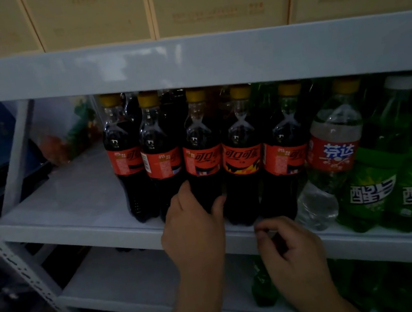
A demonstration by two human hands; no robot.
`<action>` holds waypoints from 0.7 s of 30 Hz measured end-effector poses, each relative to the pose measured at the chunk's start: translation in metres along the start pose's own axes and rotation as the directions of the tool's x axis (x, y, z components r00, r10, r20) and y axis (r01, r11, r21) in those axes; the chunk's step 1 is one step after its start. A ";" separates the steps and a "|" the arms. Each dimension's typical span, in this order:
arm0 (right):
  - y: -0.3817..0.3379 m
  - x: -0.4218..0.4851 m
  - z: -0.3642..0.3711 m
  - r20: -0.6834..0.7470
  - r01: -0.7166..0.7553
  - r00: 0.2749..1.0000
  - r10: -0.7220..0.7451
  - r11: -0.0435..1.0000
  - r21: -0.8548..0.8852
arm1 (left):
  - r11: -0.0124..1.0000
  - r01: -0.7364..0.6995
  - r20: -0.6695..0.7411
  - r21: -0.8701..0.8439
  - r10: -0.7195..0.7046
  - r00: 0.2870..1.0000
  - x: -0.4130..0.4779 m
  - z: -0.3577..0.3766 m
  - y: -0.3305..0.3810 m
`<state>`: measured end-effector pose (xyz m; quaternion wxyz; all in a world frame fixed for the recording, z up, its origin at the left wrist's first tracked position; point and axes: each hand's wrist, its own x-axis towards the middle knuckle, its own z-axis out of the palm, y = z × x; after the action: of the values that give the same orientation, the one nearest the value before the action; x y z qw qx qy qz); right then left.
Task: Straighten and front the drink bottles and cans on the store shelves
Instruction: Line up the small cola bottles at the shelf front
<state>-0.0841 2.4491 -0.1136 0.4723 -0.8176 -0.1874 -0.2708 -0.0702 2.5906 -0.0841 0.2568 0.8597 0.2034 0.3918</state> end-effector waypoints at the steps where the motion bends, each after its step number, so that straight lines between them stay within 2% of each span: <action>1: 0.000 0.001 0.001 0.005 0.004 1.000 -0.004 1.000 0.002 | 1.000 -0.008 -0.002 -0.004 0.008 1.000 0.000 0.000 -0.001; 5: 0.000 -0.001 0.005 0.013 0.024 1.000 -0.024 1.000 -0.002 | 0.996 -0.036 0.062 -0.080 0.041 0.997 0.003 0.000 -0.008; 10: -0.002 0.000 0.011 0.017 0.020 1.000 -0.020 1.000 0.017 | 0.989 -0.123 0.058 -0.087 0.128 0.990 -0.003 -0.005 -0.009; 12: -0.005 0.002 0.014 0.022 0.004 1.000 -0.005 0.999 0.033 | 0.983 -0.132 -0.027 -0.125 0.129 0.991 -0.007 -0.005 -0.015; 16: -0.014 0.007 0.022 0.037 0.002 0.999 -0.003 0.999 0.033 | 0.975 -0.100 -0.312 -0.201 0.033 0.950 0.003 -0.010 -0.039; 18: -0.020 0.008 0.029 0.054 0.001 0.999 -0.003 0.999 0.033 | 0.980 -0.071 -0.329 -0.185 0.006 0.944 0.013 -0.010 -0.047; 21: -0.027 0.009 0.039 0.057 0.010 0.998 -0.012 0.999 0.041 | 0.995 -0.057 -0.275 -0.078 0.033 0.961 0.024 -0.006 -0.049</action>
<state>-0.0824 2.4968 -0.1056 0.4818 -0.8142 -0.2110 -0.2459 -0.0674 2.6442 -0.0964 0.2538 0.7900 0.2005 0.5209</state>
